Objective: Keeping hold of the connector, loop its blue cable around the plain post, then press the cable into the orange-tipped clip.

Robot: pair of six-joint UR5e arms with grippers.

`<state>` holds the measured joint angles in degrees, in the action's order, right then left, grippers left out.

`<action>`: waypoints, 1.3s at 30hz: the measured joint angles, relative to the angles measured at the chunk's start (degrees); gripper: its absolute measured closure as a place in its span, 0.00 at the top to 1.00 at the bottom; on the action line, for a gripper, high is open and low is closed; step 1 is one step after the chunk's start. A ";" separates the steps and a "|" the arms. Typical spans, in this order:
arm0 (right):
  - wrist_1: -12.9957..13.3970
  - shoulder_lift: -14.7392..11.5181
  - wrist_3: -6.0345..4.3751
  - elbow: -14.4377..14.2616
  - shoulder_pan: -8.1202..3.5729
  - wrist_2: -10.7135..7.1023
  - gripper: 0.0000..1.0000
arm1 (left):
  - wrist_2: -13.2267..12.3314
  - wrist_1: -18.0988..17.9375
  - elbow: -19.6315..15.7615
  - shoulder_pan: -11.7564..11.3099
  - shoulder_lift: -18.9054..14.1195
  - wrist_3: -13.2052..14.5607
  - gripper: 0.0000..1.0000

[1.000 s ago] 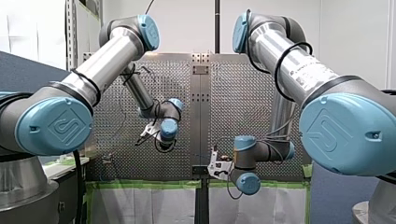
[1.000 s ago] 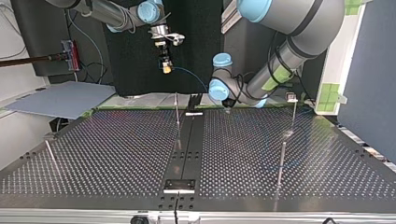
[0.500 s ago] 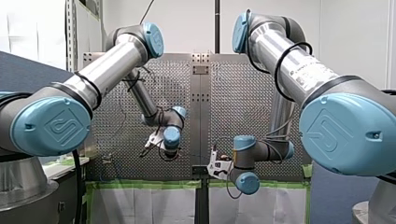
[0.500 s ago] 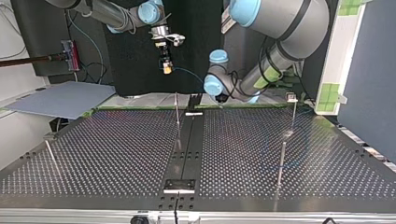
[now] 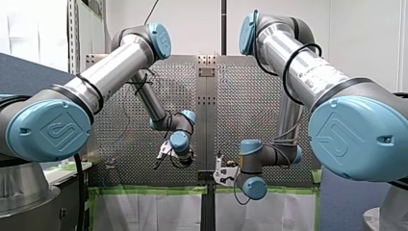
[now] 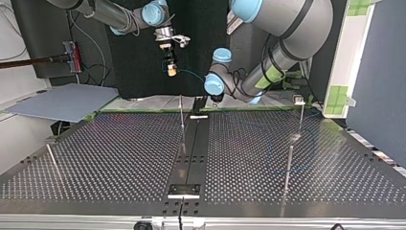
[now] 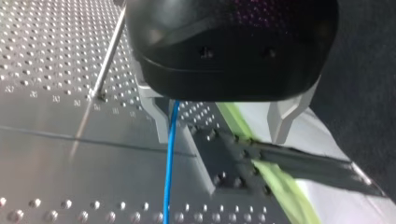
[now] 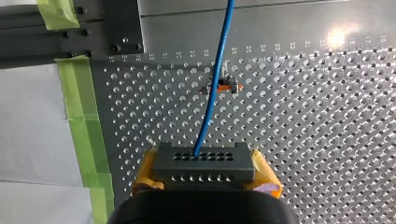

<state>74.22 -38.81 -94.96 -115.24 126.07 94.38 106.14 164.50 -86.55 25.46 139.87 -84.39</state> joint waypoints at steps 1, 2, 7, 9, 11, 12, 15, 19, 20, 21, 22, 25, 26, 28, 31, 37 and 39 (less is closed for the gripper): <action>-0.01 0.00 0.04 0.01 0.00 0.03 0.00 | -0.51 0.15 0.00 0.02 0.00 -0.50 1.00; -0.02 0.00 0.07 0.02 0.00 0.08 0.00 | -1.19 0.44 0.00 0.06 0.00 -1.11 1.00; -0.30 0.00 0.09 0.04 -0.27 1.32 0.00 | -3.65 2.29 0.00 0.19 0.00 -3.31 1.00; -0.53 -0.02 0.09 0.04 -0.40 1.97 0.00 | -4.80 3.13 0.00 0.20 -0.01 -3.83 1.00; -0.71 -0.01 0.13 0.04 -0.52 2.50 0.00 | -5.96 3.83 -0.01 0.21 -0.01 -3.97 1.00; -0.78 -0.02 0.15 0.05 -0.54 2.73 0.00 | -6.45 4.20 -0.01 0.21 -0.01 -3.95 1.00; -0.93 -0.02 0.19 0.05 -0.64 3.63 0.00 | -7.44 5.38 -0.02 0.22 -0.01 -3.52 1.00; -1.06 -0.02 0.31 0.04 -0.71 4.33 0.00 | -8.22 5.93 -0.04 0.41 -0.01 -2.76 1.00; -1.09 -0.01 0.33 0.05 -0.73 4.49 0.00 | -8.57 6.01 -0.05 0.51 -0.01 -2.62 1.00; -1.15 -0.01 0.34 0.05 -0.75 4.70 0.00 | -8.82 6.04 -0.05 0.59 -0.01 -2.49 1.00; -1.24 -0.01 0.35 0.05 -0.79 4.96 0.00 | -9.04 6.05 -0.05 0.66 -0.01 -2.31 1.00; -1.38 -0.02 0.41 0.04 -0.84 5.34 0.00 | -9.82 5.96 -0.03 0.95 -0.01 -1.58 1.00; -1.39 -0.02 0.43 0.05 -0.84 5.40 0.00 | -10.29 5.83 -0.04 1.09 -0.01 -1.38 1.00; -1.41 -0.01 0.49 0.05 -0.85 5.49 0.00 | -11.19 5.56 -0.06 1.34 -0.01 -1.25 1.00; -1.43 -0.01 0.52 0.05 -0.86 5.53 0.00 | -12.98 5.11 -0.06 1.74 -0.01 -1.29 1.00; -1.43 -0.01 0.55 0.05 -0.86 5.55 0.00 | -15.30 4.82 -0.07 2.42 -0.02 -1.94 1.00; -1.43 -0.01 0.55 0.04 -0.86 5.57 0.00 | -15.79 4.80 -0.17 2.63 -0.05 -2.59 1.00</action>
<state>72.79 -38.83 -94.41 -115.20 125.21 99.95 90.36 169.30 -86.72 28.09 139.82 -86.98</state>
